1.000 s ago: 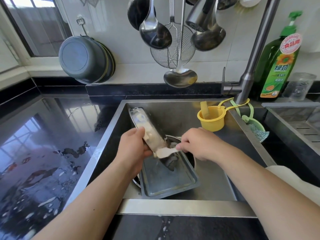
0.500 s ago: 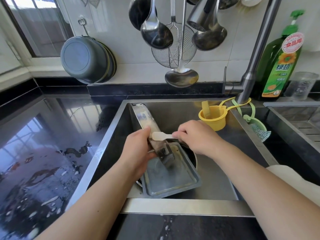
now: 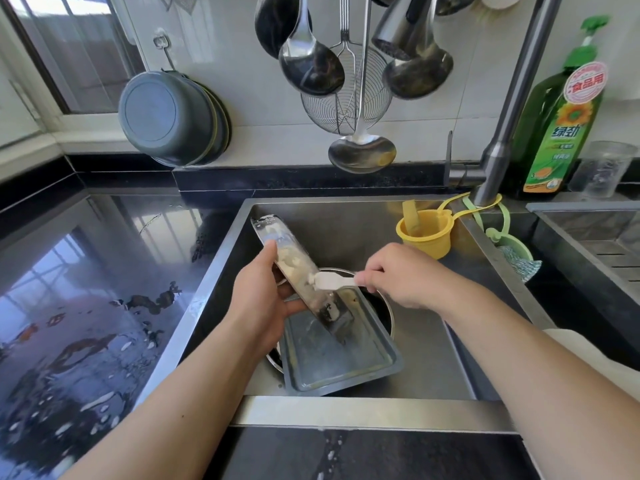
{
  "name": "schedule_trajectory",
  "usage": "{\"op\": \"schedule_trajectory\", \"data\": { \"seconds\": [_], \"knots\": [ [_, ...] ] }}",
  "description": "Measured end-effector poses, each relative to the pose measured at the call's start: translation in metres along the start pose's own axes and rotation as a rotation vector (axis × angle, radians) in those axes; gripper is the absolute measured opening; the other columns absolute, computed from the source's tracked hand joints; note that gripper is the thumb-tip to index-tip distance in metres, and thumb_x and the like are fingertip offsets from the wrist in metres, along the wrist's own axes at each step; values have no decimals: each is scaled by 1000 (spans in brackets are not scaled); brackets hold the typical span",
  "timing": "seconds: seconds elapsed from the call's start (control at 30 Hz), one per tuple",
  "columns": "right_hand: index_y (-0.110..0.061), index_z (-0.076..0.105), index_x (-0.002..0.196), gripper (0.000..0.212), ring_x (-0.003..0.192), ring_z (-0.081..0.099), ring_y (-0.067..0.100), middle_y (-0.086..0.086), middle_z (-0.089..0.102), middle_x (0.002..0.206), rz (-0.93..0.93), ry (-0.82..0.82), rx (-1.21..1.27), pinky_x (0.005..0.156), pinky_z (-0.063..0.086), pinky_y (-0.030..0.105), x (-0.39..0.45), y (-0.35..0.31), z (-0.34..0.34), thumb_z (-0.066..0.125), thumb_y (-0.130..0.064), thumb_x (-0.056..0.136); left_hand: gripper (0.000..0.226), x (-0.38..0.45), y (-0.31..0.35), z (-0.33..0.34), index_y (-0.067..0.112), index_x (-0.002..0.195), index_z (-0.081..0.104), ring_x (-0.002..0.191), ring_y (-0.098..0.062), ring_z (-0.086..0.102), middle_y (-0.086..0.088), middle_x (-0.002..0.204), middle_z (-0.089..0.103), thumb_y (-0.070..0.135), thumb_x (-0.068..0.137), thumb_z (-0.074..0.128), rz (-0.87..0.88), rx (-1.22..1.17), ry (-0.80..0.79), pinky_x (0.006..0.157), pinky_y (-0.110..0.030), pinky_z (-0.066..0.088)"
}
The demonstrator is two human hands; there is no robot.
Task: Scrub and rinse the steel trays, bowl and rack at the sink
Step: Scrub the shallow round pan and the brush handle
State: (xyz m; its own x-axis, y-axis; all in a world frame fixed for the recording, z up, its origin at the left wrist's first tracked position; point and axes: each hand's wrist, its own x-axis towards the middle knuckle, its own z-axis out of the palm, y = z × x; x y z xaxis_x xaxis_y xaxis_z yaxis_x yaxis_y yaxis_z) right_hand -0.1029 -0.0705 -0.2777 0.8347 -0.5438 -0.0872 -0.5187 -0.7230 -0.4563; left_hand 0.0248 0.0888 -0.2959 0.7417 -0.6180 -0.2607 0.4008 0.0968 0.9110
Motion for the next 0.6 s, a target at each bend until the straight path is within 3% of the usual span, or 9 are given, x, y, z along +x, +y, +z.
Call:
{"op": "schedule_trajectory", "data": {
  "seconds": [0.17,0.23,0.4,0.5,0.6],
  "knots": [
    [-14,63,64,49,67,56,25,3,58,61,-78,224,23,59,40,36,3,-18,5,58,-49,98,80,-5,-3,9,3,129,65,110,-41,72,-22,119,74,69,104,25,-19,50,-100,97,-64,55],
    [-14,67,68,48,69,59,24,4,62,63,-61,183,19,62,44,37,2,-18,6,57,-49,99,87,-6,-2,9,2,131,63,113,-41,71,-23,122,73,74,101,22,-15,45,-113,98,-60,56],
    [-19,72,68,42,59,54,17,-2,62,60,105,-102,-53,60,44,32,-15,3,-2,61,-47,98,81,1,4,-1,4,140,57,113,-42,71,-23,132,67,70,102,32,25,-92,-56,90,-55,61],
    [-19,71,69,43,62,58,18,0,67,66,60,-21,29,61,44,32,-11,-9,4,57,-46,100,75,-1,2,4,3,134,62,114,-42,70,-26,131,66,66,104,35,28,-40,-87,93,-54,60],
    [-18,70,71,45,70,63,21,4,69,71,-28,116,117,64,46,33,-5,-31,12,52,-44,102,79,-5,-2,9,-3,131,63,120,-47,66,-30,130,66,65,104,34,-2,-14,-147,104,-63,51]
  ]
}}
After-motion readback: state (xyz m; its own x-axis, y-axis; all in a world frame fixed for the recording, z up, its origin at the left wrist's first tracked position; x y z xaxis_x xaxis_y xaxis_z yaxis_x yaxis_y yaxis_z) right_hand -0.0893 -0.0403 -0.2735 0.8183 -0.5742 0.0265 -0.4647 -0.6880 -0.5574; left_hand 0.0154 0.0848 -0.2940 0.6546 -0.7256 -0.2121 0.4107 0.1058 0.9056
